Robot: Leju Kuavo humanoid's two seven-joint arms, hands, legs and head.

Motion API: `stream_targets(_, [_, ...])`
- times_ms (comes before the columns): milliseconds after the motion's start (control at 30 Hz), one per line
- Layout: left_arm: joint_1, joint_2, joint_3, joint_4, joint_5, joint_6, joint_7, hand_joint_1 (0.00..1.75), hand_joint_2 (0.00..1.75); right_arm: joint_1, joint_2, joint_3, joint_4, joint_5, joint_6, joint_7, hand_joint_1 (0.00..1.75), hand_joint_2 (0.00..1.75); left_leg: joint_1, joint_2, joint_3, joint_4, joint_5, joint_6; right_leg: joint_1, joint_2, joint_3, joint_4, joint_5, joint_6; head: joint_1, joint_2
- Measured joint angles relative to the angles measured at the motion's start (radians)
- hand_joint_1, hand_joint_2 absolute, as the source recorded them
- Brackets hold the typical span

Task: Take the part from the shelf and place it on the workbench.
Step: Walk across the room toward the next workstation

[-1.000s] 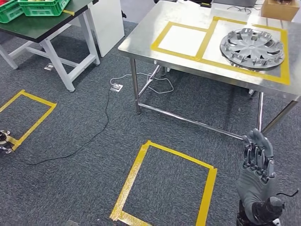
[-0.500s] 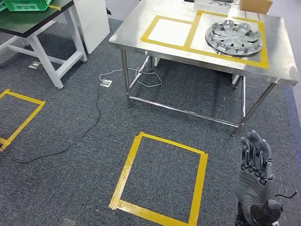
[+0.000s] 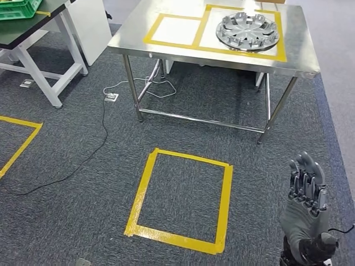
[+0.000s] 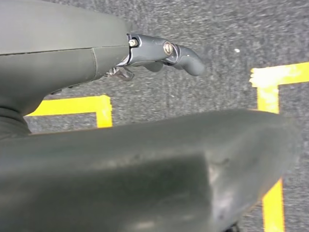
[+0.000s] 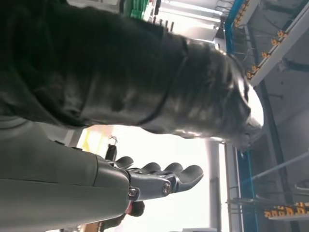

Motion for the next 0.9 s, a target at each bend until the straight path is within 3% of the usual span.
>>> stream_targets(67, [0.0,0.001,0.0,0.0,0.0,0.0,0.0,0.0,0.0,0.0,0.0,0.0,0.0,0.0,0.0,0.0,0.0,0.0,0.003,-0.013,0.08,-0.112,0.049,0.002,-0.004,0.014,-0.037,0.024,0.01,0.008,0.0,0.0])
stream_targets(133, [-0.001,0.0,0.0,0.0,0.0,0.0,0.0,0.0,0.0,-0.001,0.0,-0.001,0.0,0.0,0.0,0.0,0.0,0.0,0.003,-0.038,0.152,-0.231,0.054,0.005,-0.005,0.026,-0.064,0.046,0.019,0.019,0.0,0.0])
stream_targets(167, [-0.001,0.0,0.0,0.0,0.0,0.0,0.0,0.0,0.0,-0.001,0.0,-0.001,0.0,0.0,-0.001,0.0,0.0,0.0,0.002,-0.047,0.165,-0.26,0.046,0.008,-0.005,0.031,-0.073,0.052,0.025,0.025,0.0,0.0])
stream_targets(267, [-0.002,-0.001,0.001,0.0,0.0,0.0,0.0,0.0,0.0,0.001,0.0,0.0,0.0,0.0,-0.001,0.0,0.0,0.0,0.0,-0.03,0.154,-0.271,0.056,0.027,-0.006,0.044,-0.087,0.055,0.039,0.045,0.001,0.0])
stream_targets(333, [-0.004,-0.002,0.004,0.0,0.0,0.0,0.0,0.0,0.0,0.002,0.0,0.0,0.0,-0.001,-0.002,0.0,0.0,0.0,0.003,-0.012,0.134,-0.276,0.075,0.045,-0.008,0.029,-0.112,0.099,-0.013,0.054,0.006,0.0])
stream_targets(400, [-0.006,-0.001,0.006,0.0,0.0,0.0,0.0,0.0,0.0,0.001,0.0,0.0,0.0,-0.001,-0.003,0.0,0.0,0.0,0.001,0.004,0.109,-0.276,0.095,0.052,-0.011,0.006,-0.15,0.214,-0.109,0.062,0.011,0.0])
stream_targets(433, [-0.005,0.0,0.006,0.0,0.0,0.0,0.0,0.0,0.0,0.001,0.0,0.0,0.0,-0.001,-0.004,0.0,0.0,0.0,-0.001,0.013,0.096,-0.275,0.106,0.052,-0.013,0.001,-0.163,0.279,-0.141,0.065,0.012,0.0])
stream_targets(467, [-0.005,0.001,0.007,0.0,0.0,0.0,0.0,0.0,0.0,0.002,0.0,0.0,0.0,-0.001,-0.004,0.0,0.0,0.0,-0.003,0.023,0.081,-0.275,0.116,0.052,-0.014,-0.002,-0.166,0.325,-0.15,0.067,0.012,0.0])
stream_targets(500, [-0.005,0.001,0.007,0.0,0.0,0.0,0.0,0.0,0.0,0.002,0.0,0.0,0.0,-0.001,-0.004,0.0,0.0,0.0,-0.005,0.032,0.067,-0.274,0.127,0.052,-0.015,-0.003,-0.154,0.339,-0.136,0.067,0.012,0.0])
stream_targets(533, [-0.005,0.001,0.007,0.0,0.0,0.0,0.0,0.0,0.0,0.002,0.0,0.0,0.0,-0.001,-0.004,0.0,0.0,0.0,-0.007,0.04,0.053,-0.274,0.137,0.051,-0.015,-0.006,-0.123,0.316,-0.108,0.065,0.012,0.0])
stream_targets(600, [-0.006,0.001,0.007,0.0,0.0,0.0,0.0,0.0,0.0,0.001,0.0,0.0,0.0,-0.001,-0.004,0.0,0.0,0.0,-0.01,0.053,0.035,-0.273,0.155,0.047,-0.011,-0.027,-0.013,0.177,-0.07,0.055,0.012,0.0])
stream_targets(633, [-0.006,0.001,0.007,0.0,0.0,0.0,0.0,0.0,0.0,-0.001,0.0,0.0,-0.001,-0.001,-0.004,0.0,0.0,0.0,-0.011,0.059,0.03,-0.272,0.163,0.043,-0.007,-0.041,0.045,0.094,-0.073,0.049,0.011,0.0])
stream_targets(700, [-0.007,0.0,0.007,0.0,0.0,0.0,0.0,0.0,0.0,-0.004,0.0,0.0,-0.001,-0.001,-0.004,0.0,0.0,0.0,-0.009,0.072,0.026,-0.272,0.179,0.032,0.003,-0.055,0.105,-0.007,-0.093,0.037,0.011,0.0])
stream_targets(767, [-0.008,-0.001,0.007,0.0,0.0,-0.001,0.0,0.0,0.0,-0.003,0.0,0.0,-0.001,-0.001,-0.004,0.0,0.0,0.0,-0.002,0.08,0.023,-0.272,0.189,0.019,0.008,-0.046,0.099,-0.027,-0.083,0.022,0.012,0.0])
stream_targets(800, [-0.008,-0.001,0.007,0.0,-0.001,-0.001,0.0,0.0,0.0,-0.003,0.0,0.0,-0.002,-0.001,-0.004,0.0,0.0,0.0,0.0,0.07,0.018,-0.263,0.176,0.012,0.007,-0.04,0.091,-0.03,-0.07,0.012,0.011,0.0])
stream_targets(833, [-0.008,-0.001,0.007,0.0,-0.001,-0.001,0.0,0.0,0.0,-0.004,0.0,-0.001,-0.002,-0.001,-0.004,0.0,0.0,0.0,0.001,0.053,0.008,-0.238,0.145,0.007,0.005,-0.035,0.081,-0.033,-0.057,0.003,0.01,0.0])
stream_targets(900, [-0.005,-0.001,0.008,0.0,-0.001,-0.001,0.0,0.0,0.0,-0.005,0.0,-0.001,-0.002,-0.001,-0.004,0.0,0.0,0.0,0.003,0.014,-0.02,-0.128,0.046,0.001,0.004,-0.024,0.054,-0.03,-0.035,-0.008,0.006,0.0])
